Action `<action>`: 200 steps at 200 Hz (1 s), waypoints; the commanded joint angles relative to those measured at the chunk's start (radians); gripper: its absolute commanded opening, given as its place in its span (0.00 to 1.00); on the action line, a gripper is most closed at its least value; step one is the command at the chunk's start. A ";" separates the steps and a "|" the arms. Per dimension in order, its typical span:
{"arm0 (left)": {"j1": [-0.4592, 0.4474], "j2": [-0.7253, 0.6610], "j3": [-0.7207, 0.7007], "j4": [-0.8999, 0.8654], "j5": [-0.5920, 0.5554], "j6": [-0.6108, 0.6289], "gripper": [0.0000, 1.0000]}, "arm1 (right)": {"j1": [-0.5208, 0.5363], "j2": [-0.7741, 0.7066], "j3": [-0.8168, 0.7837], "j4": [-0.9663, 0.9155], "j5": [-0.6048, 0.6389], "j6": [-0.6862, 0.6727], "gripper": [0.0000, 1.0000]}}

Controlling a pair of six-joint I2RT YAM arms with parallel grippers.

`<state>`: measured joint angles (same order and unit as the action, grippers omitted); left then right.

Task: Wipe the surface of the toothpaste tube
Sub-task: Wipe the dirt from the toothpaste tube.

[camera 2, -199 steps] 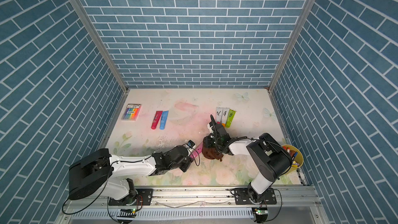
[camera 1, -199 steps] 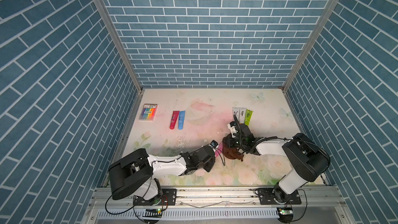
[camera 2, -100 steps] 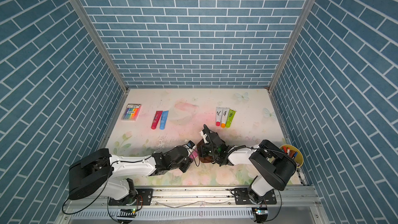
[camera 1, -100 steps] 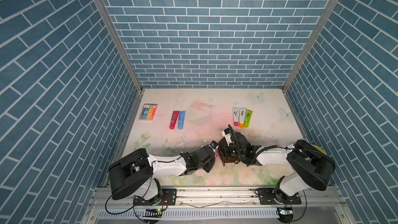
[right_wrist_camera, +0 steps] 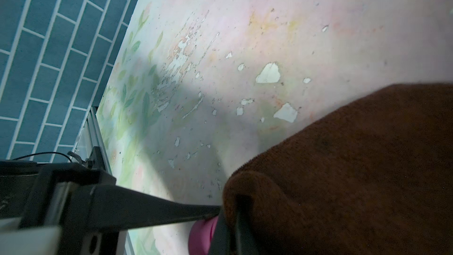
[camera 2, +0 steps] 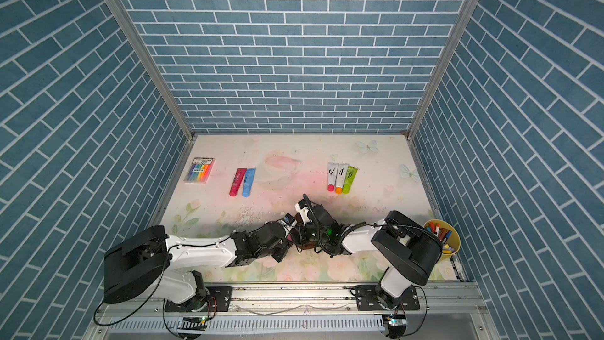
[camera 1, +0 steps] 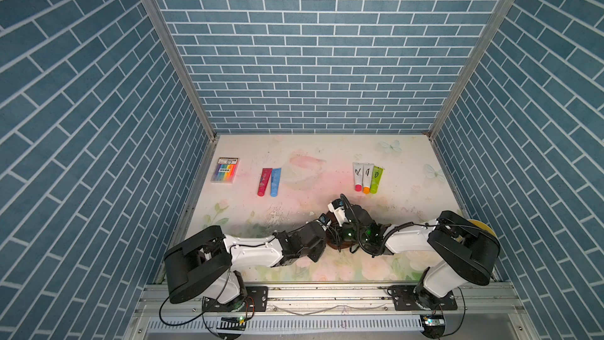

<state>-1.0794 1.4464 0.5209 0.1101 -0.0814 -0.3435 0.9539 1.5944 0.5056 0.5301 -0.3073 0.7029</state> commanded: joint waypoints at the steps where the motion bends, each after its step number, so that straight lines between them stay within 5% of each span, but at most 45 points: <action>1: 0.000 -0.001 -0.007 0.031 -0.008 0.018 0.12 | 0.030 0.056 -0.018 -0.255 -0.080 0.027 0.00; 50: -0.001 -0.015 -0.006 0.035 -0.011 0.018 0.11 | -0.215 0.072 -0.016 -0.457 0.102 -0.030 0.00; 87: -0.002 -0.018 -0.007 0.037 -0.011 0.018 0.10 | -0.255 0.131 0.058 -0.516 0.165 -0.072 0.00; 138: -0.002 -0.018 -0.026 0.039 -0.013 0.018 0.10 | -0.233 0.121 0.019 -0.453 0.086 -0.073 0.00; 200: -0.002 -0.013 -0.024 0.036 -0.013 0.017 0.09 | 0.018 0.060 0.008 -0.361 -0.083 0.019 0.00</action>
<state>-1.0805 1.4387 0.5076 0.1272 -0.0811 -0.3405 0.8715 1.6115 0.5934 0.3405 -0.2523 0.6724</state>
